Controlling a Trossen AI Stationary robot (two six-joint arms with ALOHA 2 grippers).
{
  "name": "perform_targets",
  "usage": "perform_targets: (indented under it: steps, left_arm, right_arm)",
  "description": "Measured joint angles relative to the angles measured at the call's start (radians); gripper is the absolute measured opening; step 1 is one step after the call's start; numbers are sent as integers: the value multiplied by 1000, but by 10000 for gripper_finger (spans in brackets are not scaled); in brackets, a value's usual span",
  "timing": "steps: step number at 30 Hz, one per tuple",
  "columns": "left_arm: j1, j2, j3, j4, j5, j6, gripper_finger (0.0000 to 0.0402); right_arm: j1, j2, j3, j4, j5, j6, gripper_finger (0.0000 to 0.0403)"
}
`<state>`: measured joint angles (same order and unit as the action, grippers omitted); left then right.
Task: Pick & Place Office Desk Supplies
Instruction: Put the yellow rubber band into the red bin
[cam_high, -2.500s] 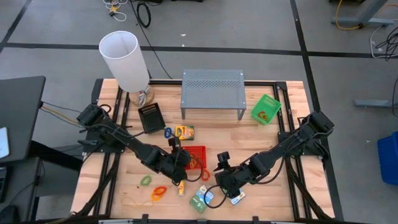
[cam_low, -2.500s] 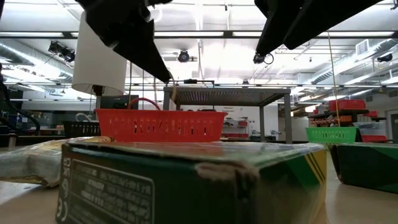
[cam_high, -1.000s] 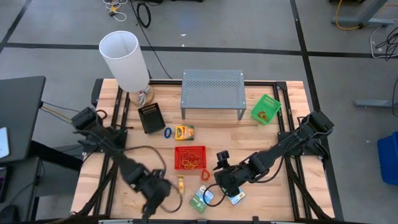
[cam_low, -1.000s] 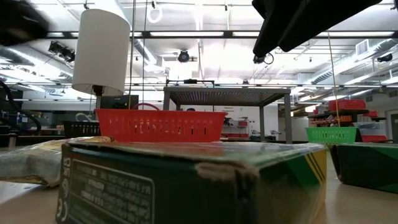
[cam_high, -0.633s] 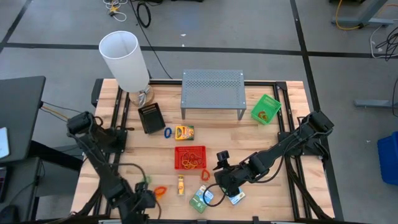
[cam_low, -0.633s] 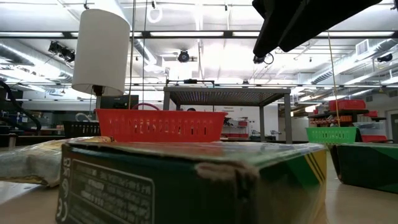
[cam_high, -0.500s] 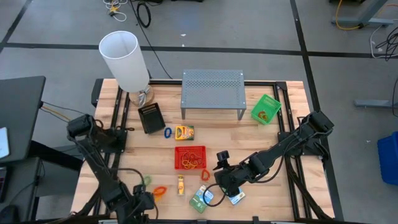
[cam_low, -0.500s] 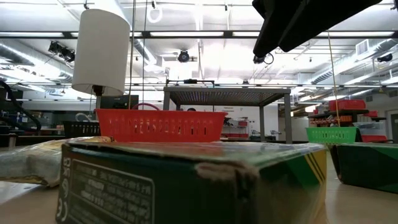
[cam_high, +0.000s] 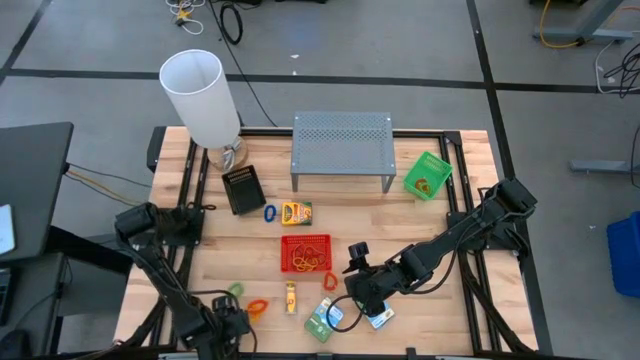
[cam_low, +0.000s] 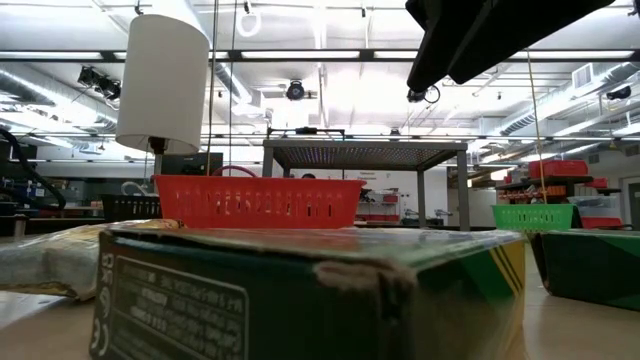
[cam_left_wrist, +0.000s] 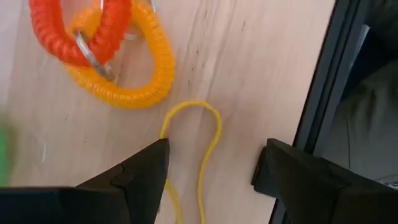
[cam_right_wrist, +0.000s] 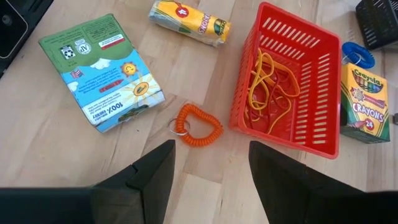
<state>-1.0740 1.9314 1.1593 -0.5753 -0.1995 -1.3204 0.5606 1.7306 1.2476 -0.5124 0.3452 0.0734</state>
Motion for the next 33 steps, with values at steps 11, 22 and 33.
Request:
perform_targets:
  steps: [11,22,33]
  left_arm:
    - [-1,24,3,-83,-43,-44,204]
    - [2,25,-1,-177,-87,-67,11]
    - [-7,0,87,-202,-308,48,4]
  right_arm:
    - [0,0,0,0,0,0,213]
    - [0,0,0,0,0,0,213]
    - [0,0,0,1,1,11,213]
